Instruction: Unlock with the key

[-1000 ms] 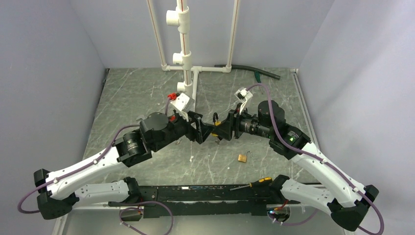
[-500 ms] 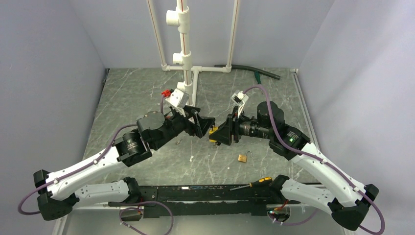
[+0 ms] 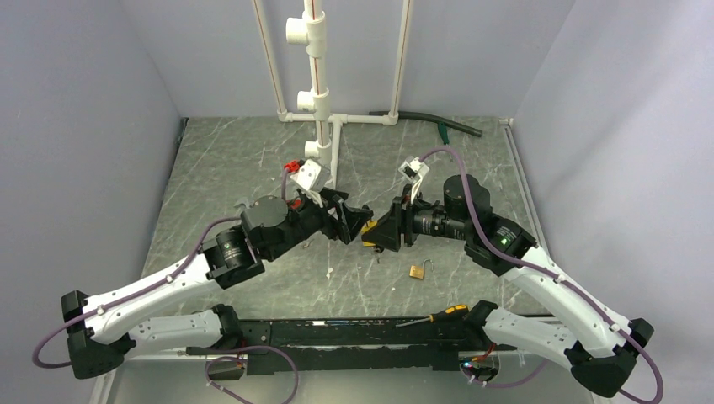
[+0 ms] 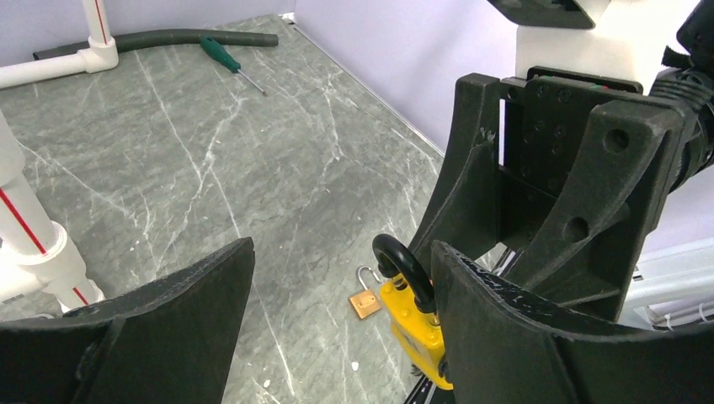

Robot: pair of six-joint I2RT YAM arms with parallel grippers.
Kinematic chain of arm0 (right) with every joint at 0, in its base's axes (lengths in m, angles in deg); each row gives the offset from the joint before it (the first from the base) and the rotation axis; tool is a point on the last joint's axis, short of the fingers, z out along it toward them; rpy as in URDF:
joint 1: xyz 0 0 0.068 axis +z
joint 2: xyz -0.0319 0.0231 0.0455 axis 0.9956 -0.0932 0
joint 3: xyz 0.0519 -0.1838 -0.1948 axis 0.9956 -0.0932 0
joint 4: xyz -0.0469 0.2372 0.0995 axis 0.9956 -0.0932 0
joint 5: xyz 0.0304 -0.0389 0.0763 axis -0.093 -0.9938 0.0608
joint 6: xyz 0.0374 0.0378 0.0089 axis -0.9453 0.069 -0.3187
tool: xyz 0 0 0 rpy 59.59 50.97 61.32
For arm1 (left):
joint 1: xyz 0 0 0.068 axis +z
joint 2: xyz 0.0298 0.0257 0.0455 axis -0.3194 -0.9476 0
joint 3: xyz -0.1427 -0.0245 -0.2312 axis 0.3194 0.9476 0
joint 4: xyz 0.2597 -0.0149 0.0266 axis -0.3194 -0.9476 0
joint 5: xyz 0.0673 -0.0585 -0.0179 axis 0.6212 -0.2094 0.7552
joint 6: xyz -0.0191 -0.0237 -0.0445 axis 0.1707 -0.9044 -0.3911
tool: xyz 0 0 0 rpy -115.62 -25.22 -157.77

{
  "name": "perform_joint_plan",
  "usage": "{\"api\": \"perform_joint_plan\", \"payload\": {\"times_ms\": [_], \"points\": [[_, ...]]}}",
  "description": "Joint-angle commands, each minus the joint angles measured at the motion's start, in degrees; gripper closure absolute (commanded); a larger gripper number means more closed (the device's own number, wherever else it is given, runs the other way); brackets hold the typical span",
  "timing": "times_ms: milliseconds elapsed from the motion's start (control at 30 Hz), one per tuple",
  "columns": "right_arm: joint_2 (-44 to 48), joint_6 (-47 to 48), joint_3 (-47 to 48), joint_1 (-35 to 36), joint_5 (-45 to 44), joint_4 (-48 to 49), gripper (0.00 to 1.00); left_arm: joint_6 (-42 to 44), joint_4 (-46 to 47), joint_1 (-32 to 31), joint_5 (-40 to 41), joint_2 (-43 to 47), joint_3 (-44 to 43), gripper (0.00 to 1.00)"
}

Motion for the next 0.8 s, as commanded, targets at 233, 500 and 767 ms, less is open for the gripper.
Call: {"api": "perform_joint_plan", "payload": {"times_ms": [233, 500, 767], "points": [[4.34, -3.66, 7.92, 0.09, 7.26, 5.48, 1.00, 3.67, -0.18, 0.99, 4.96, 3.48, 5.50, 0.20], [4.23, -1.72, 5.64, 0.09, 7.48, 4.98, 1.00, 2.80, -1.72, 1.01, -6.54, 3.36, 1.33, 0.13], [4.61, -1.73, 4.32, 0.09, 14.00, 8.65, 1.00, 3.92, -0.71, 1.01, -16.07, 7.38, 1.12, 0.08]]}}
